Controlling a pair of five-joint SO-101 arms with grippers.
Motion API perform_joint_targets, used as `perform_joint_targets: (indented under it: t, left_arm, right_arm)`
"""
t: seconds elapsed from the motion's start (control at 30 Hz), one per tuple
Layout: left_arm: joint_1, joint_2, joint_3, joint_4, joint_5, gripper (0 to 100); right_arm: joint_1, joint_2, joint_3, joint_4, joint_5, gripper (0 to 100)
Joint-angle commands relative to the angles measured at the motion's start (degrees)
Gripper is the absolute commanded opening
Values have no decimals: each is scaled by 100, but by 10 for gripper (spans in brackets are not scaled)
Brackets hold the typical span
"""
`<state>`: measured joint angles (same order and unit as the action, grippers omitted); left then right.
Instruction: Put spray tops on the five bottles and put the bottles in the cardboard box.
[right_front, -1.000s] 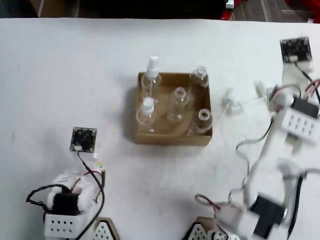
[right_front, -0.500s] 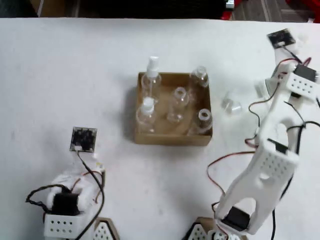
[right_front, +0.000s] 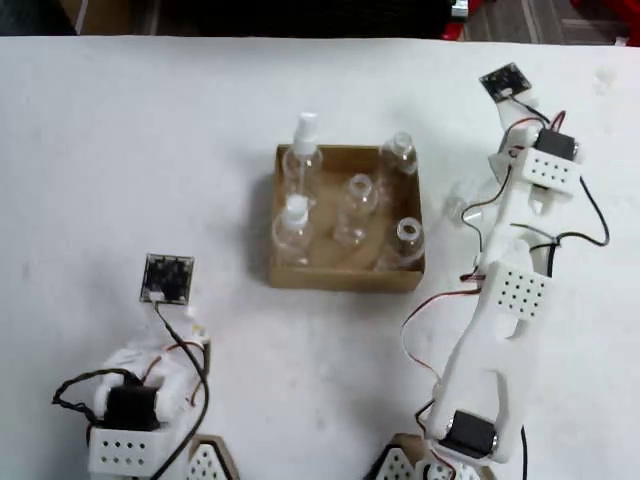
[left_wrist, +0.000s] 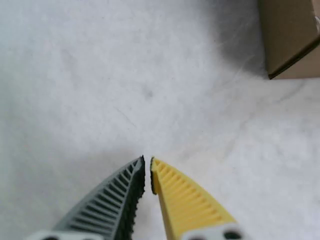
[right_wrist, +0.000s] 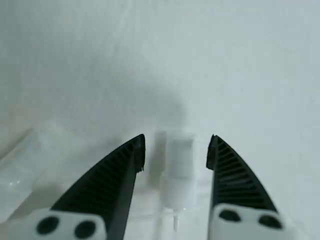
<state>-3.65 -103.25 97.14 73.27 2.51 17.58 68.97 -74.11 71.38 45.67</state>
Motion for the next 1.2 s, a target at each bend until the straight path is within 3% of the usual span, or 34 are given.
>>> perform_joint_targets:
  t: [0.0,0.33,0.53,0.83,1.17]
  left_arm:
    - [66,-4,-9,-18,-62,24]
    - [66,-4,-9,-18,-62,24]
    - [66,-4,-9,-18,-62,24]
    - [66,-4,-9,-18,-62,24]
    - [66,-4,-9,-18,-62,24]
  right_arm:
    - [-22,233,-677,13,62,176]
    - [127,655,-914,22,440,168]
    - [286,646,-914,22,457,12]
    - [532,602,-949,180,457,43]
    - [532,444,-2180,1455,431,40]
